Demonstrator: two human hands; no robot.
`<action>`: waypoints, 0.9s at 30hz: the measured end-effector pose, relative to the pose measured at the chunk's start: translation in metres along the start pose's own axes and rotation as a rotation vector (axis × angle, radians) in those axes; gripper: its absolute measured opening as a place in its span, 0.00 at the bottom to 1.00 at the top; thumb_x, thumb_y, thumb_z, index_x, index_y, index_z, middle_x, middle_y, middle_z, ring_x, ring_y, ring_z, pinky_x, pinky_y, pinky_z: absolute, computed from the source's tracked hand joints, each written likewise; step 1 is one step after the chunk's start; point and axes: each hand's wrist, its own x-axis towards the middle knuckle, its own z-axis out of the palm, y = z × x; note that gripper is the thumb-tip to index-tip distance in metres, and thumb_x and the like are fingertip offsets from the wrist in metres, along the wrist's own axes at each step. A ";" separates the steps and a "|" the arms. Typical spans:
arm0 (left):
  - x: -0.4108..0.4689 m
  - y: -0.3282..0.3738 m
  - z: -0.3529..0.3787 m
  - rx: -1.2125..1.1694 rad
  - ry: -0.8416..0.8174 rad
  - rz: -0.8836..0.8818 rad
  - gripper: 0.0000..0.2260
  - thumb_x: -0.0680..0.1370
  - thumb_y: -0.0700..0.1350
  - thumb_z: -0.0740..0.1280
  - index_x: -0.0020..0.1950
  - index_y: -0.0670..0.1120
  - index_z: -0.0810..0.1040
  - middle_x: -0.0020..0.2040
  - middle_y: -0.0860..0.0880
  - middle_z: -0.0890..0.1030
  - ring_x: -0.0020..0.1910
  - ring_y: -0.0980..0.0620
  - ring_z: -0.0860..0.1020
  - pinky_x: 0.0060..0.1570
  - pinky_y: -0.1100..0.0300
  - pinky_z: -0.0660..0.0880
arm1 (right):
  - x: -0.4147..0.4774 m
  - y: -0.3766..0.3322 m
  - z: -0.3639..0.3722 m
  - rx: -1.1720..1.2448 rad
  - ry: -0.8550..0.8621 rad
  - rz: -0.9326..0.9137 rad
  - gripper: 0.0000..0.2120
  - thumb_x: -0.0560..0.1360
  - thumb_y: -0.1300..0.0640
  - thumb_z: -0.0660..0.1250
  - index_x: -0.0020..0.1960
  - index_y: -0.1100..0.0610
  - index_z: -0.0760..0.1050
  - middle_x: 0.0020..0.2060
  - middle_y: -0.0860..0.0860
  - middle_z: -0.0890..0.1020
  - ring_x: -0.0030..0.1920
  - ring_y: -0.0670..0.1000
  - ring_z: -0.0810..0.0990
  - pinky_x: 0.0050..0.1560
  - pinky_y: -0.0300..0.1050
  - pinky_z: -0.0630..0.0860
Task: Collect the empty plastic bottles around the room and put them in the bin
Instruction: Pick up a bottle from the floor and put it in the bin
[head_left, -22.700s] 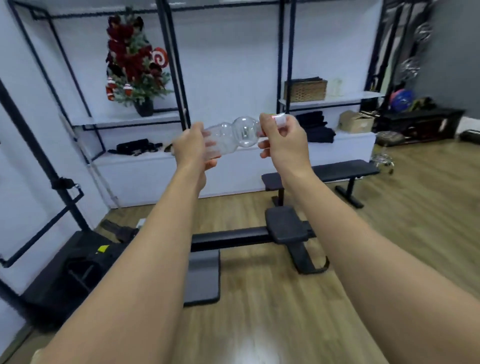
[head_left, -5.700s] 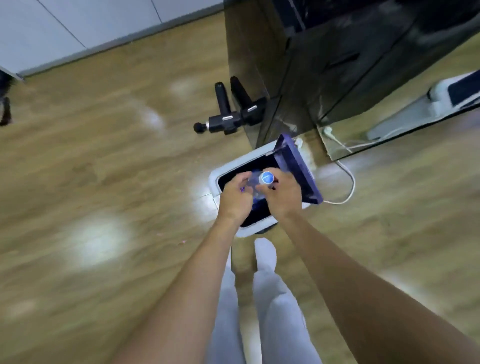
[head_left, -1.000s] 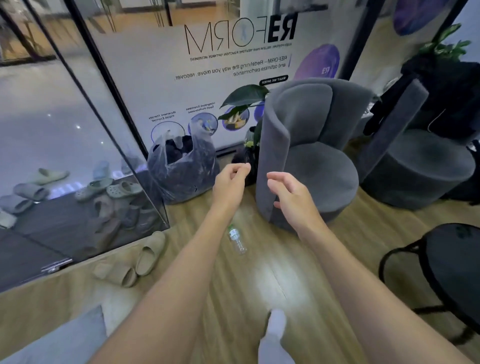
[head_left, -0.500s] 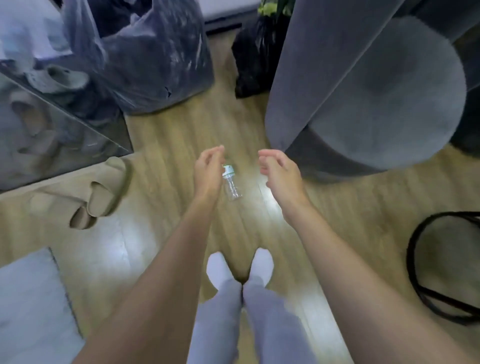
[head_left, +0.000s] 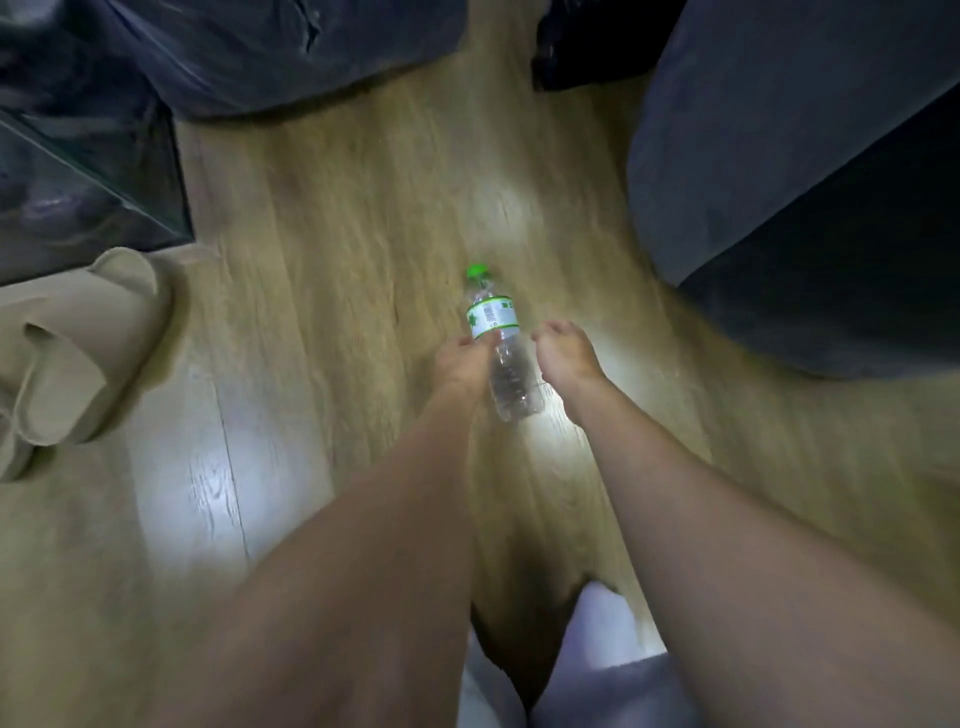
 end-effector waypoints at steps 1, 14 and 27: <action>0.013 0.000 0.004 0.031 -0.011 0.001 0.22 0.72 0.52 0.73 0.61 0.41 0.79 0.58 0.38 0.82 0.57 0.41 0.81 0.59 0.47 0.77 | 0.013 0.003 0.006 -0.015 -0.005 0.018 0.16 0.79 0.55 0.56 0.62 0.59 0.74 0.55 0.57 0.78 0.54 0.59 0.76 0.62 0.57 0.75; -0.006 0.016 0.000 0.149 -0.002 0.148 0.17 0.69 0.47 0.74 0.55 0.49 0.75 0.49 0.49 0.82 0.46 0.49 0.82 0.52 0.54 0.79 | -0.016 -0.019 0.000 0.078 -0.141 0.028 0.08 0.77 0.53 0.60 0.54 0.54 0.74 0.44 0.51 0.80 0.37 0.49 0.77 0.39 0.44 0.72; -0.385 0.182 -0.163 -0.037 -0.132 0.308 0.37 0.63 0.42 0.80 0.70 0.53 0.72 0.59 0.52 0.77 0.61 0.53 0.75 0.55 0.61 0.73 | -0.363 -0.271 -0.133 0.016 -0.088 -0.258 0.16 0.77 0.46 0.64 0.54 0.59 0.76 0.50 0.54 0.81 0.52 0.57 0.83 0.48 0.62 0.83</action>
